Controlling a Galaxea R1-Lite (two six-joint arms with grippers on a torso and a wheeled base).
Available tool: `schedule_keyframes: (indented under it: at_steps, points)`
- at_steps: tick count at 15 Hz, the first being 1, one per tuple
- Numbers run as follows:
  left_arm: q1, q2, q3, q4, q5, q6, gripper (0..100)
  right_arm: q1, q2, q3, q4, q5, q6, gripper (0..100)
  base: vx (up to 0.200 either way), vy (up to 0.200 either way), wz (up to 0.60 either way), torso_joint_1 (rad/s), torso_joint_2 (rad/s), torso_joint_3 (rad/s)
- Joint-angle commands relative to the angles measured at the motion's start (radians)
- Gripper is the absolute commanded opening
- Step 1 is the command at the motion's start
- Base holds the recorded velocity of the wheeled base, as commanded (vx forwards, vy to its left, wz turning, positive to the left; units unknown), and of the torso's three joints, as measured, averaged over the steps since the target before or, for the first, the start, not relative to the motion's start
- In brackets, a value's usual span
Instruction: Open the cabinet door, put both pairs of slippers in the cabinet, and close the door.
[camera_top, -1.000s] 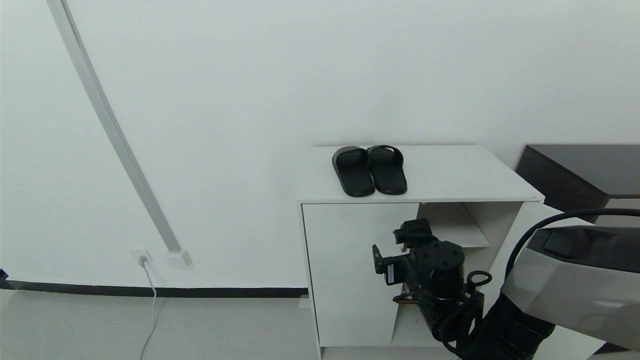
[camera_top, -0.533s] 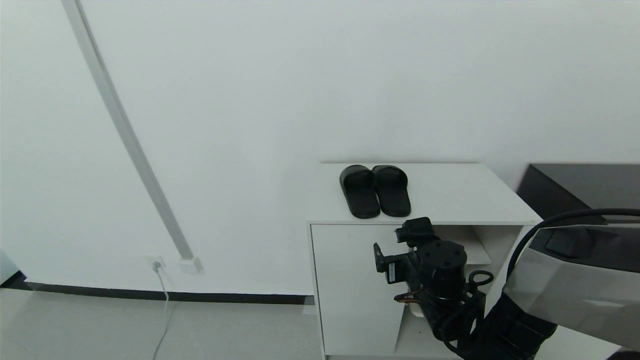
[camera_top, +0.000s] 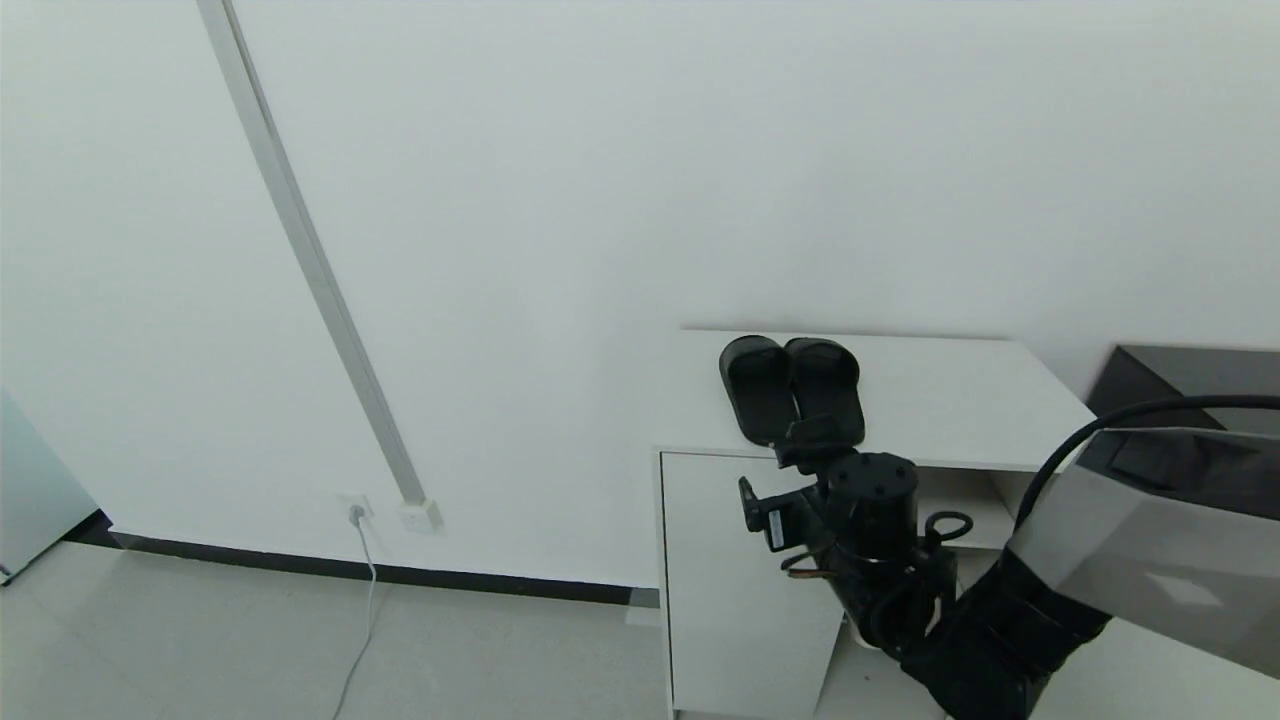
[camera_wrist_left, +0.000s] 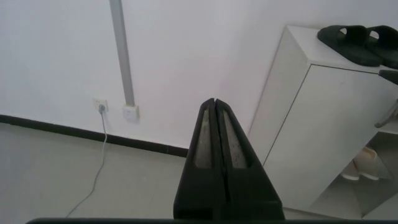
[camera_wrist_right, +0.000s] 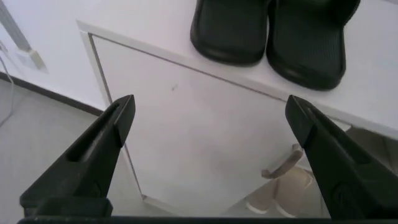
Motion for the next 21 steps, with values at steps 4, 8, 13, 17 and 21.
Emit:
schedule_keyframes:
  at_steps: [4, 8, 13, 17, 21]
  points:
    - [0.0, 0.0, 0.0, 0.0, 0.0, 0.0, 0, -0.058, -0.107, -0.135, 0.236, -0.027, 0.064, 100, 0.0, 0.0, 0.0, 0.0, 0.0, 0.0]
    - [0.0, 0.0, 0.0, 0.0, 0.0, -0.002, 0, -0.066, -0.13, -0.105, 0.219, -0.024, 0.033, 100, 0.0, 0.0, 0.0, 0.0, 0.0, 0.0]
    - [0.0, 0.0, 0.0, 0.0, 0.0, -0.002, 0, -0.063, -0.122, -0.108, 0.211, -0.021, 0.033, 100, 0.0, 0.0, -0.12, 0.0, 0.0, 0.0]
    - [0.0, 0.0, 0.0, 0.0, 0.0, 0.0, 0, -0.055, -0.113, -0.122, 0.202, -0.012, 0.035, 100, 0.0, 0.0, 0.0, 0.0, 0.0, 0.0]
    - [0.0, 0.0, 0.0, 0.0, 0.0, 0.0, 0, -0.052, -0.099, -0.142, 0.24, -0.013, 0.047, 100, 0.2, 0.0, 0.0, -0.004, 0.0, 0.001]
